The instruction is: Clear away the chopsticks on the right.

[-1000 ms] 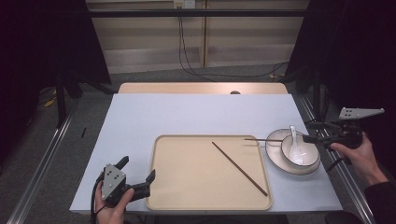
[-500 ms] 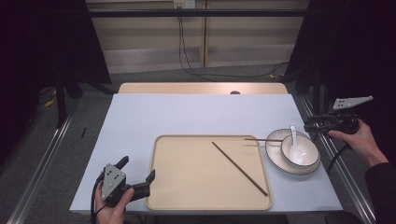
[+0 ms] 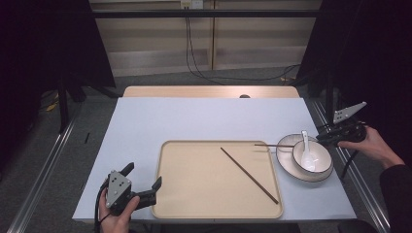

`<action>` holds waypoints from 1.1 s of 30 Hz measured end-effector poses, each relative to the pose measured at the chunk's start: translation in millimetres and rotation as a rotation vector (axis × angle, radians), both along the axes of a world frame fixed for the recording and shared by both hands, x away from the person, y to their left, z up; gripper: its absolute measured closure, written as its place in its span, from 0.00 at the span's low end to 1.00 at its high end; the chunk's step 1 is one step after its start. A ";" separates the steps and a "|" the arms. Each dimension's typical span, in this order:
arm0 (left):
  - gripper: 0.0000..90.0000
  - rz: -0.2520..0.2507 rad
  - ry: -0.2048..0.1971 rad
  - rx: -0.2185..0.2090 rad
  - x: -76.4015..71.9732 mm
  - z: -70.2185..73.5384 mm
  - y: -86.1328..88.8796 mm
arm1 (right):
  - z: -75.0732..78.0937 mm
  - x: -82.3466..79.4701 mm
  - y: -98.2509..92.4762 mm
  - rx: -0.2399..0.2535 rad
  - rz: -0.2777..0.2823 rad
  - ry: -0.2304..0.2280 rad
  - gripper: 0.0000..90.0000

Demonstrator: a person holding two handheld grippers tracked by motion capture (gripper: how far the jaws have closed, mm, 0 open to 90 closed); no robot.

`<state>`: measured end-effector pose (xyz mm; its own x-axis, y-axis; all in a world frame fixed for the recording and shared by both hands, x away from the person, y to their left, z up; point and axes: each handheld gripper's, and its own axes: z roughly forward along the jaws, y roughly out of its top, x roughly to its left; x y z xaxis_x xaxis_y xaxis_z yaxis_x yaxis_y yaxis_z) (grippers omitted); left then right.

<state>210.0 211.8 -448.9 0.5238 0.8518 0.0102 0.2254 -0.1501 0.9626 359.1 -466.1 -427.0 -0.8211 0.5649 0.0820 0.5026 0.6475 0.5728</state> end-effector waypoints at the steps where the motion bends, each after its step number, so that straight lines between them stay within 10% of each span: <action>1: 0.02 0.001 -0.001 0.001 0.1 0.1 0.0 | -0.6 0.4 0.3 -0.003 0.003 -0.005 0.75; 23: 0.02 -0.001 -0.007 0.009 0.3 0.1 2.0 | -17.7 2.8 12.9 -0.041 0.086 0.046 0.93; 33: 0.02 0.001 -0.008 0.005 -0.1 0.1 1.3 | -14.8 3.1 10.3 -0.005 0.041 0.038 0.93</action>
<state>209.9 213.1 -448.8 0.5229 0.8522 0.0180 0.2183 -0.1543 0.9636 362.2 -455.7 -441.8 -0.8397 0.5316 0.1112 0.4973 0.6703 0.5508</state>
